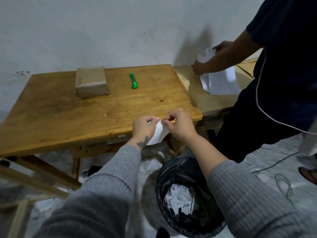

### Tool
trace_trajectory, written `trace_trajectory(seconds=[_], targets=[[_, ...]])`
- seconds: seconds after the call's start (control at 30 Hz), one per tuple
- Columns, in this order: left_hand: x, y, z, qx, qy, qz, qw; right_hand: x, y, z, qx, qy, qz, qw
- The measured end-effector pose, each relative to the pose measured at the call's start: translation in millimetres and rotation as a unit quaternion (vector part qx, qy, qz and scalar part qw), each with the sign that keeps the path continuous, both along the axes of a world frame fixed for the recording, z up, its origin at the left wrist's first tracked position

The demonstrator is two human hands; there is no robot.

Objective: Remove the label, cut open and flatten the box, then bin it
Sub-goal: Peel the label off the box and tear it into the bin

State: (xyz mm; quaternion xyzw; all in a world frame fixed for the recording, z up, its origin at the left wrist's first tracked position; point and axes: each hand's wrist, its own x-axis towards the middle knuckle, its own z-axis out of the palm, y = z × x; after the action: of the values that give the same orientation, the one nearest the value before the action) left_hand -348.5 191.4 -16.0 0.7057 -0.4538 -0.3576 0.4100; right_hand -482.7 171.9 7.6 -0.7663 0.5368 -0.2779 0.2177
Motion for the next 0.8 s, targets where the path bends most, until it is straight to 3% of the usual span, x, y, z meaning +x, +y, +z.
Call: trace_trajectory(seconds=[0.27, 0.53, 0.63, 0.73, 0.8], targets=[[62, 30, -2, -0.010, 0.073, 0.127, 0.989, 3, 34, 6, 0.133, -0.120, -0.031, 0.983], [84, 52, -15, -0.006, 0.096, 0.280, 0.955, -15, 57, -1, 0.109, -0.197, -0.170, 0.959], [75, 55, -14, 0.022, 0.108, 0.222, 0.969, -14, 65, 3, 0.127, -0.225, -0.148, 0.955], [55, 50, -11, 0.040, 0.193, 0.132, 0.972, -3, 67, 9, 0.130, -0.220, -0.096, 0.962], [39, 51, -5, 0.033, 0.203, 0.073, 0.976, -2, 64, 9, 0.122, -0.207, -0.087, 0.967]])
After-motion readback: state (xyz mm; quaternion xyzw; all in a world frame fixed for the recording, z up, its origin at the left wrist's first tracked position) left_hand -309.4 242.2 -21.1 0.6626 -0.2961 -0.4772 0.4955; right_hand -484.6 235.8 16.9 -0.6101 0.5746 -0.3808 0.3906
